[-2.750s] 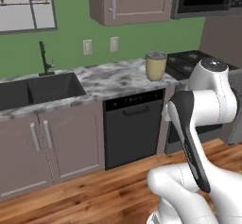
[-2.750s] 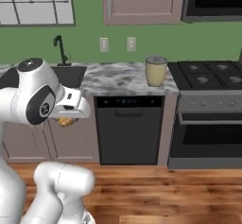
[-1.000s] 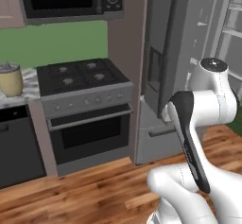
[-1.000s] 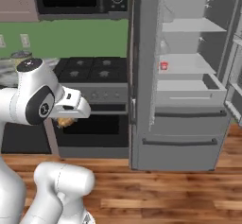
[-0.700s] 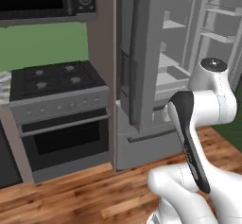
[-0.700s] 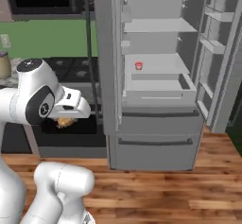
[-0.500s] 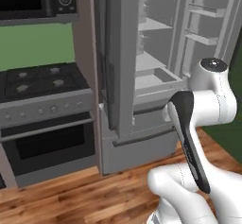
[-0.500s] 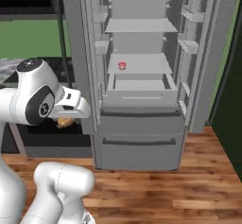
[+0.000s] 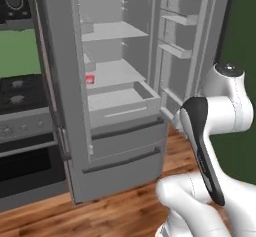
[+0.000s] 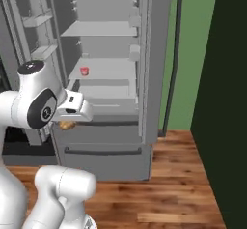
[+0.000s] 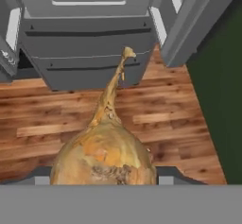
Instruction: Place the corn and onion inside the fridge drawer. Close the drawer after placing the vegetables.
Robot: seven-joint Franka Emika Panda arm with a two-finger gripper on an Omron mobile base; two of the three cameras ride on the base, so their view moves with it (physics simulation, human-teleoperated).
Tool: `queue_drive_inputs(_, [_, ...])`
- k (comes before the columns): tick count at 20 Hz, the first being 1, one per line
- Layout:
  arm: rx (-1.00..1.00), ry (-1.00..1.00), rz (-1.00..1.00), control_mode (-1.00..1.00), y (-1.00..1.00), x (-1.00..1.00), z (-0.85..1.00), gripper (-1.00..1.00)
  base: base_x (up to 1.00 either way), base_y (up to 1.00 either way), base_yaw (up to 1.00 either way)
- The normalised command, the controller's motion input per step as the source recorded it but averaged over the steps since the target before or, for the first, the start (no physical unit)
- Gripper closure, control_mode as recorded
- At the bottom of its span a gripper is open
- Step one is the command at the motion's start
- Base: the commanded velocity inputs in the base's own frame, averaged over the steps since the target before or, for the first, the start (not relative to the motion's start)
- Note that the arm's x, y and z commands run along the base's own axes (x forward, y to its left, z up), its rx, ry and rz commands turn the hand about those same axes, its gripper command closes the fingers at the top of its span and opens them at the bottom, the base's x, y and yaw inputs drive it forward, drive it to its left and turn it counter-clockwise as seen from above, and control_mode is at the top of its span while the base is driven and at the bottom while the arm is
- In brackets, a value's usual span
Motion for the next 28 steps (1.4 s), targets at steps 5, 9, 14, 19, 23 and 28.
queue_drive_inputs(5, [0.00, 0.00, 0.00, 1.00, 0.00, 0.00, 0.00, 1.00, 0.86, -0.09, 0.04])
queue_drive_inputs(9, [0.00, 0.00, 0.00, 1.00, 0.00, 0.00, 0.00, 1.00, 0.74, 0.00, 0.05])
queue_drive_inputs(14, [0.00, 0.00, 0.00, 1.00, 0.00, 0.00, 0.00, 1.00, 0.45, -0.09, 0.18])
queue_drive_inputs(19, [0.00, 0.00, 0.00, 1.00, 0.00, 0.00, 0.00, 1.00, 0.48, -0.14, 0.21])
queue_drive_inputs(23, [0.00, 0.00, 0.00, 1.00, 0.00, 0.00, 0.00, 1.00, 0.62, -0.16, 0.21])
queue_drive_inputs(28, [0.00, 0.00, 0.00, 1.00, 0.00, 0.00, 0.00, 1.00, 0.41, -0.41, 0.20])
